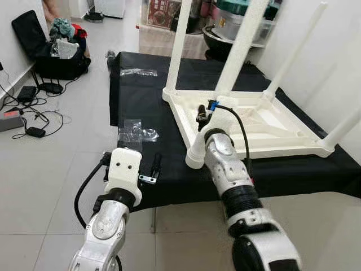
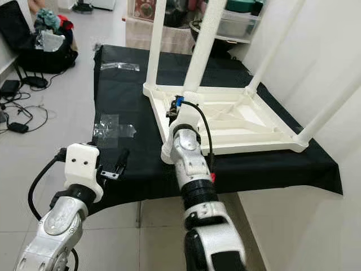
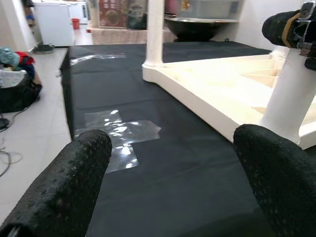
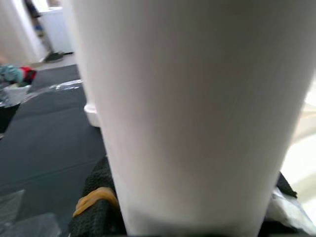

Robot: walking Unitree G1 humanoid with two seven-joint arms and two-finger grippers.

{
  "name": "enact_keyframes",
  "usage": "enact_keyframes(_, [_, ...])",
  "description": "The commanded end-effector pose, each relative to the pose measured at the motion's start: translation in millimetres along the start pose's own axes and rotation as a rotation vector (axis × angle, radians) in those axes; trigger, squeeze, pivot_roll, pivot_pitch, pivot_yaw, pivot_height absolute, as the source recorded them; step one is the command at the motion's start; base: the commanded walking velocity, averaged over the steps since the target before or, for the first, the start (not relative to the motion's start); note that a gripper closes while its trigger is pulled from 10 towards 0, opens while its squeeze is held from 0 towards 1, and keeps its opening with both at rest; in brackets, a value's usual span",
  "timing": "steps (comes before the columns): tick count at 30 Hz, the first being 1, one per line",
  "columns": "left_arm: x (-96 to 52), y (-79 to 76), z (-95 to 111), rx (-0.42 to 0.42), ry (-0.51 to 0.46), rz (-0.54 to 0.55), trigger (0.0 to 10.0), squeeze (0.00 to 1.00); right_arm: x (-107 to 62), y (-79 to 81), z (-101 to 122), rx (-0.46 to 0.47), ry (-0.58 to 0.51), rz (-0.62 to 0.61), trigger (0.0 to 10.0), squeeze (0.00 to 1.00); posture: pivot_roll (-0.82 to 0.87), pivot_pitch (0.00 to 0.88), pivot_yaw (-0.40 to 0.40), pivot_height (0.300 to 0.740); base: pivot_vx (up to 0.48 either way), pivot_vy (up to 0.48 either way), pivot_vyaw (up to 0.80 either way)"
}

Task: Building children table

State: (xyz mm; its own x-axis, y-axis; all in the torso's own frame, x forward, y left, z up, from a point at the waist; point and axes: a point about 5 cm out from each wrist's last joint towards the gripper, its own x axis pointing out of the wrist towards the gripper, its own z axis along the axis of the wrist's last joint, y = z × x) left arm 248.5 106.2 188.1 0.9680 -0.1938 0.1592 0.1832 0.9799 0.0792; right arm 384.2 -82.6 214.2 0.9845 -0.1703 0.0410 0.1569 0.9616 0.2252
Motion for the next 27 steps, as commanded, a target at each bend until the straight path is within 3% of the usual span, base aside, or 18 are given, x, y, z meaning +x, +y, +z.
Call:
enact_keyframes(1, [-0.3, -3.5, -2.6, -0.007, 0.012, -0.005, 10.0, 0.00, -1.5, -5.0, -11.2, 0.032, 0.072, -0.053, 0.2, 0.00, 0.14, 0.111, -0.196, 0.740, 0.000, 0.000, 0.00])
enact_keyframes(2, [-0.8, -2.9, -3.1, -0.007, 0.015, -0.003, 10.0, 0.00, -3.0, 4.9, -10.2, 0.048, 0.063, 0.005, 10.0, 0.00, 0.14, 0.112, -0.197, 0.740, 0.000, 0.000, 0.00])
enact_keyframes(4, [-1.4, -1.7, -3.9, -0.004, 0.018, 0.000, 10.0, 0.00, -6.4, 20.6, -6.9, 0.059, 0.034, 0.114, 10.0, 0.00, 0.14, 0.112, -0.197, 0.740, 0.000, 0.000, 0.00])
enact_keyframes(5, [-1.6, -1.1, -4.3, -0.005, 0.020, 0.002, 10.0, 0.00, -9.2, 27.5, -3.5, 0.075, 0.007, 0.183, 10.0, 1.00, 0.14, 0.113, -0.195, 0.740, 0.000, 0.000, 0.00])
enact_keyframes(10, [-1.5, -0.2, -5.8, -0.003, 0.026, 0.006, 10.0, 0.00, -14.4, 29.1, 6.7, 0.046, -0.085, 0.228, 10.0, 1.00, 0.13, 0.112, -0.193, 0.740, 0.000, 0.000, 0.00])
enact_keyframes(11, [-1.3, 0.0, -5.7, -0.003, 0.025, 0.007, 10.0, 0.00, -13.9, 26.8, 8.0, 0.026, -0.106, 0.265, 10.0, 0.00, 0.13, 0.112, -0.195, 0.740, 0.000, 0.000, 0.00])
enact_keyframes(12, [-0.9, 0.2, -5.5, -0.002, 0.024, 0.007, 10.0, 0.00, -14.0, 24.8, 10.8, -0.035, -0.165, 0.360, 10.0, 0.00, 0.13, 0.110, -0.196, 0.740, 0.000, 0.000, 0.00])
enact_keyframes(14, [-0.6, 0.3, -5.4, -0.001, 0.023, 0.008, 10.0, 0.00, -15.0, 23.7, 12.2, -0.082, -0.203, 0.429, 10.0, 0.00, 0.13, 0.110, -0.196, 0.740, 0.000, 0.000, 0.00])
enact_keyframes(16, [0.5, 0.6, -4.7, 0.002, 0.021, 0.009, 10.0, 0.00, -17.7, 13.8, -0.8, -0.145, -0.164, 0.653, 10.0, 0.00, 0.13, 0.108, -0.194, 0.740, 0.000, 0.000, 0.00])
enact_keyframes(17, [0.5, 0.6, -4.7, 0.002, 0.021, 0.009, 10.0, 0.00, -17.7, 13.8, -0.8, -0.145, -0.164, 0.653, 10.0, 0.00, 0.13, 0.108, -0.194, 0.740, 0.000, 0.000, 0.00])
enact_keyframes(20, [1.6, 1.3, -3.4, 0.007, 0.016, 0.012, 10.0, 0.00, -16.2, -8.3, -14.3, -0.141, -0.050, 0.844, 10.0, 0.00, 0.13, 0.110, -0.195, 0.740, 0.000, 0.000, 0.00])
enact_keyframes(23, [0.9, 1.4, -3.6, 0.013, 0.013, 0.011, 10.0, 0.00, -6.1, -26.0, -18.5, -0.078, 0.080, 0.942, 10.0, 0.00, 0.13, 0.111, -0.191, 0.740, 0.000, 0.000, 0.00])
enact_keyframes(27, [0.6, -0.2, -3.5, 0.011, 0.013, 0.010, 10.0, 0.00, -1.4, -26.1, -14.8, -0.063, 0.102, 0.982, 10.0, 0.00, 0.14, 0.111, -0.195, 0.740, 0.000, 0.000, 0.00])
